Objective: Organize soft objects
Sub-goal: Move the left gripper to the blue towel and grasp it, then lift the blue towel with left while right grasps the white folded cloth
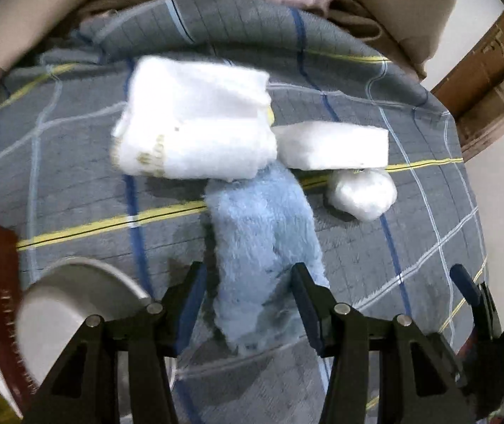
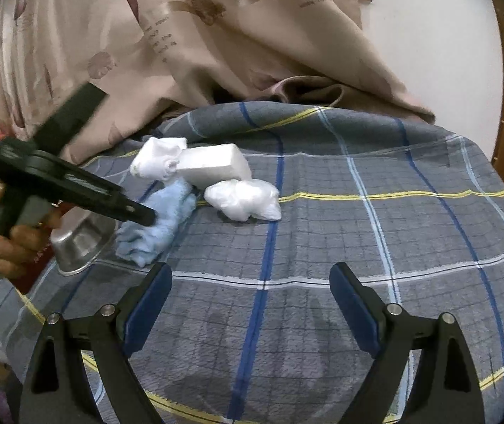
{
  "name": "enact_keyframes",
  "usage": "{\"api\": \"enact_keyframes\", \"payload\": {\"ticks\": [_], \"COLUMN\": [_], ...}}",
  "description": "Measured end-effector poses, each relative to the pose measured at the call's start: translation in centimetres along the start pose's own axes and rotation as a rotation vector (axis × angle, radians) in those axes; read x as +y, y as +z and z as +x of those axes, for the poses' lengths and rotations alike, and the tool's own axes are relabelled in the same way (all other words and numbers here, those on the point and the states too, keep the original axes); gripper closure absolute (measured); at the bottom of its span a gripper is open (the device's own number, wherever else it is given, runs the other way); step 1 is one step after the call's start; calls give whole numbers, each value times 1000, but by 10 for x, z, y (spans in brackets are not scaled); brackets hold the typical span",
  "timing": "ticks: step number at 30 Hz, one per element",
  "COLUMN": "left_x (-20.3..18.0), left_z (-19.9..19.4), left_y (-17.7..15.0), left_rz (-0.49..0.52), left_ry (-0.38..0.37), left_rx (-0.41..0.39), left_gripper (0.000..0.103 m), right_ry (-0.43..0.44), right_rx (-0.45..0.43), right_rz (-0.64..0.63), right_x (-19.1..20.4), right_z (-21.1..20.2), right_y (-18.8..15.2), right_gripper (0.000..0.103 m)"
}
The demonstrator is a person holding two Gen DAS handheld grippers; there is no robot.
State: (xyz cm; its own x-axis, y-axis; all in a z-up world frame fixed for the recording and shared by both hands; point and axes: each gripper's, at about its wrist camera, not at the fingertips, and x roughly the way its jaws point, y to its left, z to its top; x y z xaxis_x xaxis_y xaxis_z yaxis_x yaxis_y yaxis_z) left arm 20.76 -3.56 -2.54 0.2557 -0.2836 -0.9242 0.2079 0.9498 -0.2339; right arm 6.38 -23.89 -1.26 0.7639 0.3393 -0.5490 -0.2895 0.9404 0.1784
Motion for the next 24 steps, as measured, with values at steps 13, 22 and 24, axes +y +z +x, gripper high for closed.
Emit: {"api": "enact_keyframes", "payload": {"ticks": [13, 22, 24], "left_x": [-30, -30, -22], "left_z": [1, -41, -53], "left_y": [-20, -81, -92], "left_rz": [39, 11, -26], "left_ry": [17, -29, -34], "left_rx": [-129, -214, -233], "left_gripper": [84, 84, 84], "right_ry": [45, 67, 85], "right_rx": [-4, -24, -26], "right_rz": [12, -14, -113], "right_x": [-3, 0, 15], "right_z": [-1, -5, -3], "right_y": [1, 7, 20], "right_gripper": [14, 14, 14]}}
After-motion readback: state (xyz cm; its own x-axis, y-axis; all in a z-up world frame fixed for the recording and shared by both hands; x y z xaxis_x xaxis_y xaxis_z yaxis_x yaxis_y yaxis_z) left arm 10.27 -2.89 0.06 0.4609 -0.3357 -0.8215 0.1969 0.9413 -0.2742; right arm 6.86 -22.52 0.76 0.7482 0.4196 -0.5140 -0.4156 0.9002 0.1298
